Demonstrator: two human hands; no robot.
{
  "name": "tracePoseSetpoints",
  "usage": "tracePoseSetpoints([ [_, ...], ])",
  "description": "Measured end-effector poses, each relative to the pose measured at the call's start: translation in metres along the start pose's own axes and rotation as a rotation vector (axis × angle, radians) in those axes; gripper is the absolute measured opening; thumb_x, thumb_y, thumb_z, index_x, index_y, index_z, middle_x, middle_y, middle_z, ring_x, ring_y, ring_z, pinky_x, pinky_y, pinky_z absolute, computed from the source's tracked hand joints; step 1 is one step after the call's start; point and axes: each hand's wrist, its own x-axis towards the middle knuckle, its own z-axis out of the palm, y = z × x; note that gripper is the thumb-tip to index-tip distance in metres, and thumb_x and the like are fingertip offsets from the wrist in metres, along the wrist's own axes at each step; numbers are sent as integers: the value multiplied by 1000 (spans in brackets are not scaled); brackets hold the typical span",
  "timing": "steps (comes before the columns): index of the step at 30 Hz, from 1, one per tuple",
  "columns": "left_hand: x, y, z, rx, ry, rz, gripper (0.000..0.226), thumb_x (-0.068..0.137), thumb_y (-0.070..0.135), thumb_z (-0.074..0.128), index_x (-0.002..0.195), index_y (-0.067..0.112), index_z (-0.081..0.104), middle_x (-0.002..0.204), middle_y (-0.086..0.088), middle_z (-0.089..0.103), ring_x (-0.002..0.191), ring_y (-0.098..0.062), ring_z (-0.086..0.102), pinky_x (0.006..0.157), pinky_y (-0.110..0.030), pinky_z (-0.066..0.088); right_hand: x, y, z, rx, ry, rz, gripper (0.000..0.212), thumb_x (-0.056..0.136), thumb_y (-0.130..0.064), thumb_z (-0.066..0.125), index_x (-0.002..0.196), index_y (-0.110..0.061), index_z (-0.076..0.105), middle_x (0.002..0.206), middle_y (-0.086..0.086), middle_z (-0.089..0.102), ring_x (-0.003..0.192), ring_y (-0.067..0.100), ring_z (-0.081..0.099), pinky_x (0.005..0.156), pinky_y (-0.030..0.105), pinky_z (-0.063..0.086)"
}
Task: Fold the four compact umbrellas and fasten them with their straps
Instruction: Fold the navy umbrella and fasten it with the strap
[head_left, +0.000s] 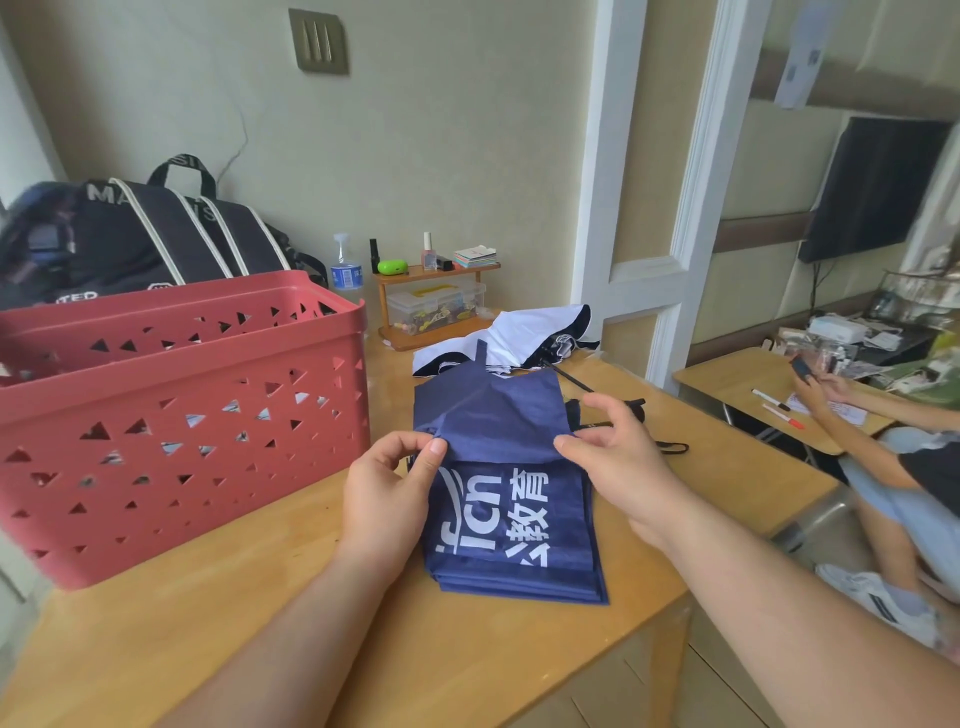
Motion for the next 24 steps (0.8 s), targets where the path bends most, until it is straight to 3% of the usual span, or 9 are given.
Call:
tracePoseSetpoints([
  [4, 2, -7, -3, 20, -69, -55, 17, 94, 41, 74, 82, 28, 71, 85, 9, 76, 86, -20, 69, 89, -45, 54, -7, 2, -10, 151, -14, -70, 49, 92, -5, 76, 133, -26, 60, 98, 4, 78, 92, 18, 76, 80, 29, 57],
  [7, 3, -9, -4, 90, -164, -132, 38, 84, 59, 63, 81, 21, 69, 75, -2, 71, 74, -27, 63, 79, -44, 53, -18, 9, -22, 211, 14, -176, 41, 91, 3, 74, 118, -27, 69, 95, 7, 76, 91, 20, 72, 85, 34, 56],
  [11, 2, -7, -2, 223, -150, -136, 37, 90, 53, 51, 86, 23, 71, 80, -1, 73, 82, -25, 66, 82, -42, 53, -33, 23, -22, 86, -4, -244, 41, 86, 7, 76, 106, -29, 76, 93, -2, 73, 87, 6, 70, 80, 21, 55],
  [15, 2, -7, -1, 158, -133, -151, 24, 99, 48, 56, 86, 36, 73, 82, 13, 75, 86, -16, 68, 86, -39, 53, -34, 30, -15, 89, 0, -235, 43, 84, 7, 78, 105, -30, 77, 96, -10, 74, 94, 8, 67, 85, 24, 56],
  [19, 2, -2, -2, -7, -151, -118, 27, 93, 52, 70, 102, 27, 75, 101, 5, 78, 100, -17, 71, 99, -43, 55, -35, 28, -8, 115, 24, -252, 40, 84, 6, 79, 102, -29, 76, 97, 0, 73, 82, 2, 61, 78, 18, 54],
  [24, -2, 7, -1, -13, -87, -10, 20, 87, 36, 82, 98, 23, 74, 93, 9, 69, 79, -4, 58, 77, -19, 45, -38, 28, -2, 145, -4, -264, 29, 86, -3, 80, 103, -27, 76, 94, 2, 70, 79, 0, 61, 75, 16, 53],
])
